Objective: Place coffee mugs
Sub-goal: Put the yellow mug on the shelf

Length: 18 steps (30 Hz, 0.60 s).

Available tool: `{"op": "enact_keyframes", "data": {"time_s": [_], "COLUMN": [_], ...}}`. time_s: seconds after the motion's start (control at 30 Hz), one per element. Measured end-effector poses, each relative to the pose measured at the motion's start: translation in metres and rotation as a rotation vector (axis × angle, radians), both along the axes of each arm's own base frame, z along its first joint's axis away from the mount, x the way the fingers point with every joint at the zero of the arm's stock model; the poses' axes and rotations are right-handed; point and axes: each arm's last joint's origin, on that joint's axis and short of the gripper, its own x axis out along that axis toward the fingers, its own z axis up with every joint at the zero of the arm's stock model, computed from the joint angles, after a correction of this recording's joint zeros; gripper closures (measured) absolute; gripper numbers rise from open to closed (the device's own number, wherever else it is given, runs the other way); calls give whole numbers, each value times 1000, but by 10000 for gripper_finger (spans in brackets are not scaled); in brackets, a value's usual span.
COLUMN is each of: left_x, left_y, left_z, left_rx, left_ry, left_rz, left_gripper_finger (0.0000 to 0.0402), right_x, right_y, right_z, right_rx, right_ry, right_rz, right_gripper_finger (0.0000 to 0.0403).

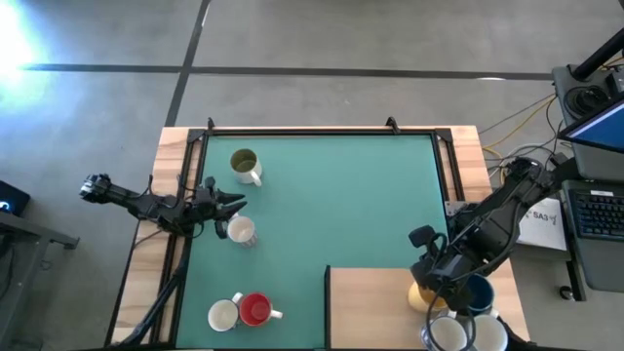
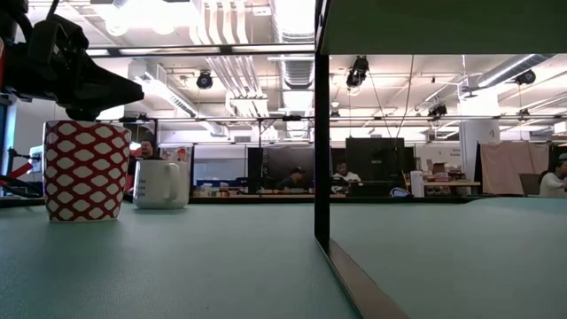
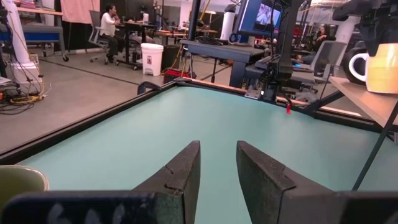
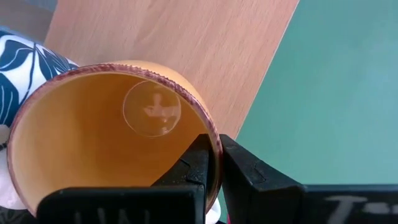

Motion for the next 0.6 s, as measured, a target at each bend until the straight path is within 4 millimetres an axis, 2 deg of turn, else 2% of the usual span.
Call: {"op": "enact_keyframes", "data": {"time_s": [0.6], "left_x": [0], "left_y": [0], "left_z": [0], "left_rx": [0], "left_ry": [0], "left_rz": [0], "left_gripper_finger": [315], "right_x": [-1], "right_y": [-1], "right_z": [3], "right_rx": [-7], "right_ry": [27], "right_rz": [-53], "right_gripper_finger": [385]}}
